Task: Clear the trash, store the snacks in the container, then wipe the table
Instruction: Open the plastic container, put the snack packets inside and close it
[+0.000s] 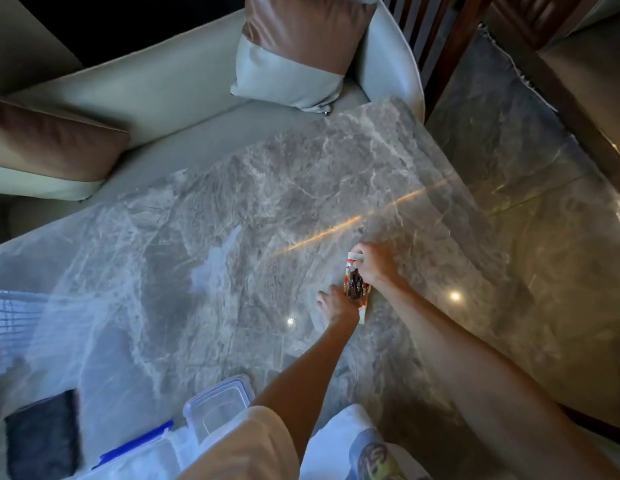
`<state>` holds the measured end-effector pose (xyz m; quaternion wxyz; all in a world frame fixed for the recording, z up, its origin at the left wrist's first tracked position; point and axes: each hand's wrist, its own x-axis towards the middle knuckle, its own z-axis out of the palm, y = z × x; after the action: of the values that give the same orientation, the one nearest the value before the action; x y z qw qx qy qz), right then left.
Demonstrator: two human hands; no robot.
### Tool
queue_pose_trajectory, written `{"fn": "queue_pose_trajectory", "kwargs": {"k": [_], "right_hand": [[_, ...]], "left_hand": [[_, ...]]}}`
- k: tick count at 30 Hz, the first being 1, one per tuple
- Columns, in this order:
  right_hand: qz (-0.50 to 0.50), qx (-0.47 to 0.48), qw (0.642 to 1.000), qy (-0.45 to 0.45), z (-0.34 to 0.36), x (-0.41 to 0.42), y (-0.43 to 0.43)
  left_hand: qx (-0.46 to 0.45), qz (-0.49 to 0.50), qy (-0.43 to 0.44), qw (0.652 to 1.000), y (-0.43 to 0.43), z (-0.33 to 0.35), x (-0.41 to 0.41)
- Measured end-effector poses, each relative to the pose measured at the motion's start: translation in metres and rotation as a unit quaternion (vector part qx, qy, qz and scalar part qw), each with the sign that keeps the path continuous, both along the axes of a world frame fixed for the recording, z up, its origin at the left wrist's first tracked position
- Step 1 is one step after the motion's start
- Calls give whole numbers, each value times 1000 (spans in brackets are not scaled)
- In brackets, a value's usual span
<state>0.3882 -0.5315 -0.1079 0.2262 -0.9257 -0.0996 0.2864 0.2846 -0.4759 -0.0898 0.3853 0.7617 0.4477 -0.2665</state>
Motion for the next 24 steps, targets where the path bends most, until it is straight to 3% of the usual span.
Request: {"fn": "queue_pose_trajectory", "kwargs": {"k": [5,10,16,21,24], "right_hand": [[4,-44,999,-18,-9,1,-8],[-12,-7,1000,-3,-10,7,-21],[27,153,987,29,8,-2,-51],[-82,293,948,96,22,-20,-81],[-112,356,918,134,26,-32,-94]], "left_hand": [[40,-34,7,999,-5,-13,-5],[56,-70,-3,996,-13,-14,-9],[16,-57,-45,997,-11,-15,-18],[-59,-49,-155,985,-3,-11,-33],[-87,-103,-178,975,4,-6,-34]]}}
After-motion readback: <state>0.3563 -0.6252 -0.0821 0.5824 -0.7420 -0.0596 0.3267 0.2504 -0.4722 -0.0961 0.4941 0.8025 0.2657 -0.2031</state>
